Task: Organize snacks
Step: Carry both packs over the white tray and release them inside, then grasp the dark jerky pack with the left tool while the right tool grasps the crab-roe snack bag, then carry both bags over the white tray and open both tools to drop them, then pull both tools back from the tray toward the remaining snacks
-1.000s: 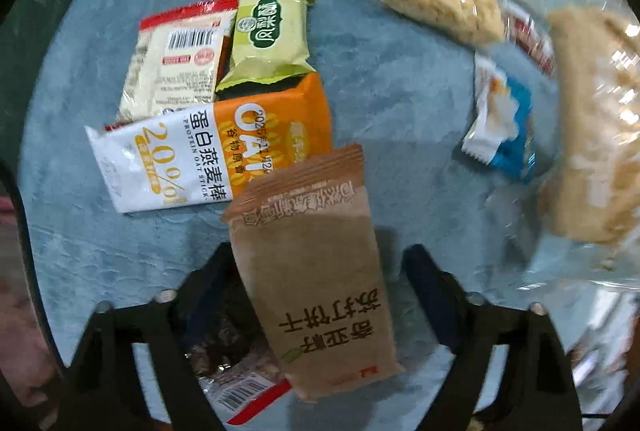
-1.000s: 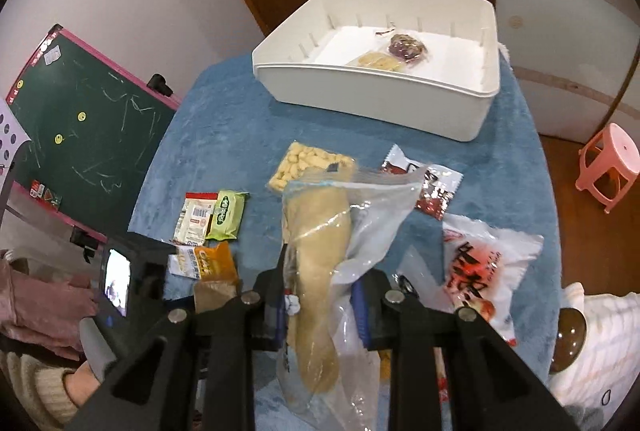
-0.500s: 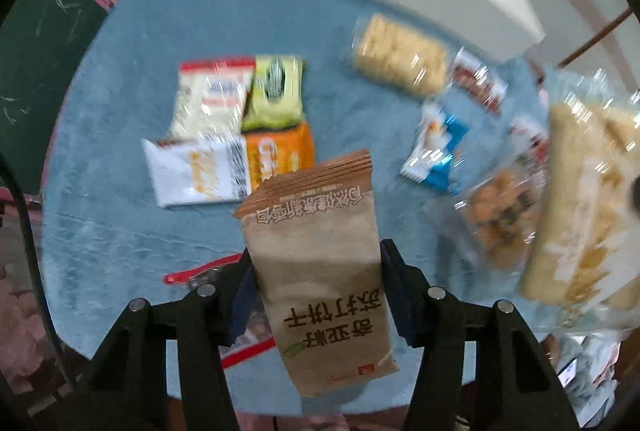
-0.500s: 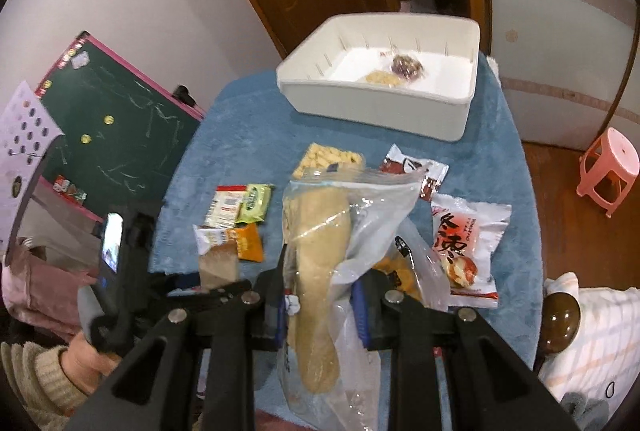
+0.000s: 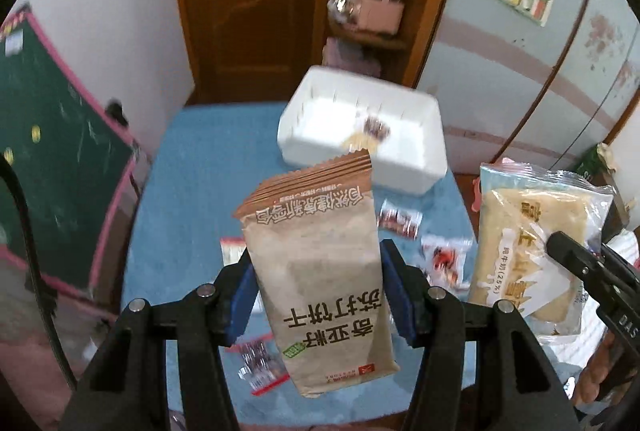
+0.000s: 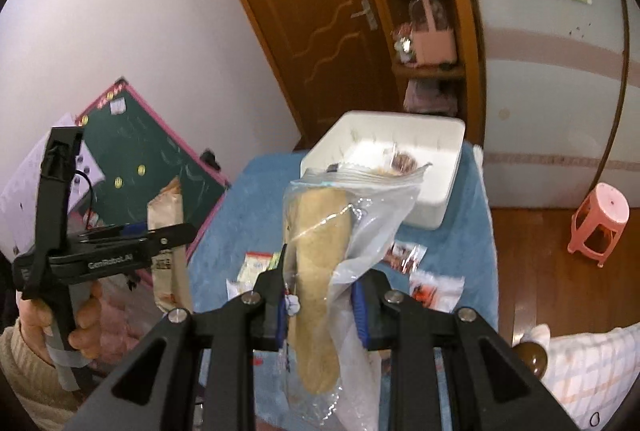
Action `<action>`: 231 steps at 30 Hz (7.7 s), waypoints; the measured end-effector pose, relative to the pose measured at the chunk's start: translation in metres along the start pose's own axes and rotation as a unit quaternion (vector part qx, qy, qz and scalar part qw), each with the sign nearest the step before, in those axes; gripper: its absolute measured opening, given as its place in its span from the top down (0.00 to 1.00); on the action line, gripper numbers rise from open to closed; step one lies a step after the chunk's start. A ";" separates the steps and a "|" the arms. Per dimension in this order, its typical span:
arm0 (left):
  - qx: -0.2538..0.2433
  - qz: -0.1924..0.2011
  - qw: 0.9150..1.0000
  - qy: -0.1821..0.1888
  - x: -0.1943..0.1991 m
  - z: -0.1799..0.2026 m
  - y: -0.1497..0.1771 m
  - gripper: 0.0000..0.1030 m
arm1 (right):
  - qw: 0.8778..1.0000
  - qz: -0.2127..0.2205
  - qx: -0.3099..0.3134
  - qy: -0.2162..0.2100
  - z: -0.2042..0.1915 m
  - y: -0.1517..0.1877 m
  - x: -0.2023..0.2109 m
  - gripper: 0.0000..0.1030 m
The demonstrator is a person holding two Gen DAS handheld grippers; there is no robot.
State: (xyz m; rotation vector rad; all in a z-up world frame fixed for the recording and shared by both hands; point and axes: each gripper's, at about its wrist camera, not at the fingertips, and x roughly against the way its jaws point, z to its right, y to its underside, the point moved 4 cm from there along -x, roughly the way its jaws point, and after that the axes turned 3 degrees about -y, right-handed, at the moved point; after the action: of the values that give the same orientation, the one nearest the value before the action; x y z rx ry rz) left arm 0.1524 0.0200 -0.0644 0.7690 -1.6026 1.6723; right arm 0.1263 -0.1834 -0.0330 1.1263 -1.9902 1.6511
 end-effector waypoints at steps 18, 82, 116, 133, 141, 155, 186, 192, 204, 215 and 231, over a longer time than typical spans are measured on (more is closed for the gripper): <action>-0.092 0.079 0.992 0.032 -0.084 0.028 -0.232 0.46 | 0.995 0.046 -0.049 0.079 0.050 -0.170 -0.089 0.75; -0.103 0.044 0.994 -0.009 0.006 -0.014 -0.022 0.04 | 0.993 0.007 0.001 0.115 0.004 -0.034 0.004 0.31; -0.227 -0.231 0.942 0.081 -0.206 -0.073 0.209 0.04 | 0.870 -0.147 -0.411 0.231 0.060 0.152 -0.163 0.31; -0.232 -0.250 0.937 0.075 -0.229 -0.060 0.232 0.04 | 0.849 -0.201 -0.405 0.273 0.072 0.160 -0.219 0.19; -0.222 -0.244 0.942 0.065 -0.228 -0.062 0.223 0.38 | 0.871 -0.226 -0.371 0.230 0.056 0.162 -0.210 0.27; -0.181 -0.217 0.956 0.078 -0.199 -0.068 0.160 0.52 | 0.914 -0.202 -0.302 0.181 0.031 0.126 -0.147 0.28; -0.085 0.053 0.993 0.055 -0.151 0.027 -0.239 0.52 | 0.980 -0.005 -0.058 0.189 0.061 -0.178 -0.133 0.25; -0.069 0.031 0.997 0.030 -0.210 0.036 -0.263 0.51 | 0.977 -0.054 -0.047 0.199 0.085 -0.189 -0.186 0.22; -0.031 -0.030 0.999 0.031 -0.266 0.020 -0.250 0.04 | 0.969 -0.159 -0.081 0.173 0.112 -0.153 -0.263 0.18; -0.001 -0.011 1.000 0.025 -0.225 -0.020 -0.230 0.04 | 0.973 -0.082 -0.007 0.214 0.085 -0.179 -0.241 0.08; -0.026 0.076 0.996 0.033 -0.096 -0.052 -0.190 0.04 | 0.987 -0.021 -0.042 0.155 0.018 -0.156 -0.133 0.08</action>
State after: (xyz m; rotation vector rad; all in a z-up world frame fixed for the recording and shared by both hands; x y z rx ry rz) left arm 0.3645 0.0652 -0.0323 0.5726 -1.6879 1.7356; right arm 0.3297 -0.1554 -0.0227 0.8184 -1.8069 1.5931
